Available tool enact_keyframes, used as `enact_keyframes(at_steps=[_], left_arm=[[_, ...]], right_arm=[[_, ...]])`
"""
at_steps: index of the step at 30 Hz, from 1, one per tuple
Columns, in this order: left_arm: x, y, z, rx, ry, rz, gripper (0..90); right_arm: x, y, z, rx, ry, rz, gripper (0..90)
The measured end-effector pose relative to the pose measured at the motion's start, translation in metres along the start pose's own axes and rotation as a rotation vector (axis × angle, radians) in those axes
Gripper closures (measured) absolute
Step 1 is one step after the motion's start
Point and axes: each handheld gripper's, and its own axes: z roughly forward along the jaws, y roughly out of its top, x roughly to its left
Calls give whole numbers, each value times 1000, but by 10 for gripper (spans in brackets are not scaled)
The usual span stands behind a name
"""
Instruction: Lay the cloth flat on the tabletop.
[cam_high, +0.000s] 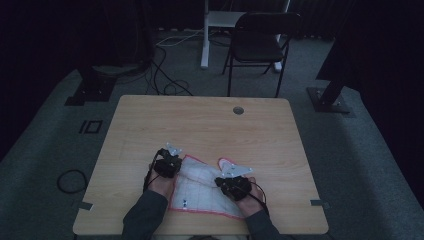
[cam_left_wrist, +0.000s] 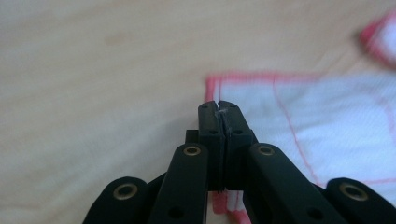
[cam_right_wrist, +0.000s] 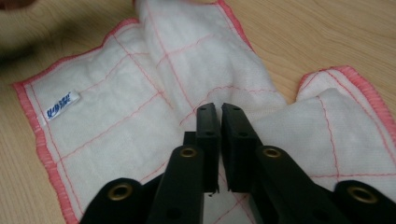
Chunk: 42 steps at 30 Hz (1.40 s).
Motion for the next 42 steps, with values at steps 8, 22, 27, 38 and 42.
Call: enact_keyframes(at_steps=[8, 22, 27, 38, 42], left_arm=[[4, 12, -10, -86, -4, 1, 816], [-12, 27, 29, -4, -91, 94, 897], [-4, 24, 30, 8, -76, 74, 900], [18, 23, 32, -6, -2, 12, 894], [20, 24, 34, -11, 17, 10, 888]], right_arm=[[-19, 24, -14, -70, -106, 11, 782], [-65, 34, 36, 33, -136, 37, 900], [-77, 27, 47, 92, -163, 55, 900], [-105, 16, 36, 104, -285, 121, 900], [-115, 12, 31, 103, -318, 150, 900]])
